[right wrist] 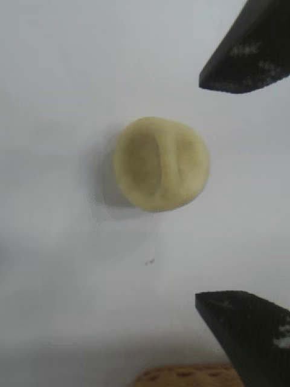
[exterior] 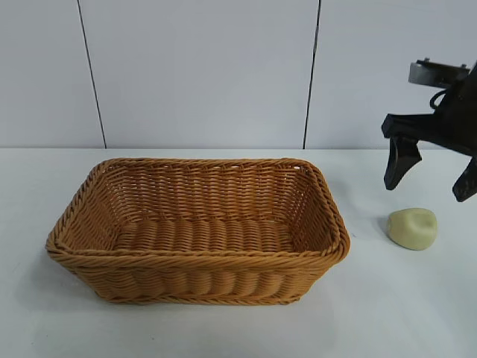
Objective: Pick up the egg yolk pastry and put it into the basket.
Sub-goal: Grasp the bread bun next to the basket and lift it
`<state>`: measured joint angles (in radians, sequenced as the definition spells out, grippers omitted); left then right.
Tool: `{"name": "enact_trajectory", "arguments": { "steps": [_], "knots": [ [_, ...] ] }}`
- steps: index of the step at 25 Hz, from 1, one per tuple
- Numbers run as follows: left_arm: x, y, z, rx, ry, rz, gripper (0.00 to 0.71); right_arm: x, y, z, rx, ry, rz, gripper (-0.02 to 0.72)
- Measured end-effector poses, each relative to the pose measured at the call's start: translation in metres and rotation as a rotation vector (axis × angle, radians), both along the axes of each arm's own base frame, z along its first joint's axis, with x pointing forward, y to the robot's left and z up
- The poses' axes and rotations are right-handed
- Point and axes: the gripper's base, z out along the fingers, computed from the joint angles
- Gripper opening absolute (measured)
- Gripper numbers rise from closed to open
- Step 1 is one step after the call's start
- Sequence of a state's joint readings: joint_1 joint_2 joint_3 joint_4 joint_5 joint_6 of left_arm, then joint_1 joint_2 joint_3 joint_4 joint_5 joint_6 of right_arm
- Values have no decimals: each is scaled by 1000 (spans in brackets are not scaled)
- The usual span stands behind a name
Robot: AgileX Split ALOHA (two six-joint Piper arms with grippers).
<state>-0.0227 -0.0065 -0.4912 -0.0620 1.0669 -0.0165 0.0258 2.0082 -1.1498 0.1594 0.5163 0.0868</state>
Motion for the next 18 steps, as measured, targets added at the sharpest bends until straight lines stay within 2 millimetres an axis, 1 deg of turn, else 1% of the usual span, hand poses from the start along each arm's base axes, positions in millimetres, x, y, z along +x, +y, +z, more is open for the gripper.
{"name": "enact_trajectory", "arguments": {
  "steps": [3, 4, 6, 7, 10, 11, 13, 15, 18],
  "knots": [
    [0, 0, 0, 0, 0, 0, 695, 0, 0, -10, -1, 19, -2, 603],
    [0, 0, 0, 0, 0, 0, 695, 1, 0, -11, -3, 18, -1, 578],
    [0, 0, 0, 0, 0, 0, 695, 1, 0, -11, -3, 11, -3, 481],
    [0, 0, 0, 0, 0, 0, 695, 2, 0, -11, -3, 11, -3, 398],
    [0, 0, 0, 1, 0, -1, 697, 2, 0, -10, -3, 7, -3, 223],
    [0, 0, 0, 1, 0, -1, 696, 2, 0, -9, -3, 4, -3, 174],
    [0, 0, 0, 1, 0, -1, 696, 2, 0, -6, -3, -5, -3, 139],
    [0, 0, 0, 1, 0, -1, 696, 2, 0, 2, -3, -21, -2, 123],
    [0, 0, 0, 1, 0, -1, 696, 1, 0, 21, -1, -65, -1, 116]
  ]
}}
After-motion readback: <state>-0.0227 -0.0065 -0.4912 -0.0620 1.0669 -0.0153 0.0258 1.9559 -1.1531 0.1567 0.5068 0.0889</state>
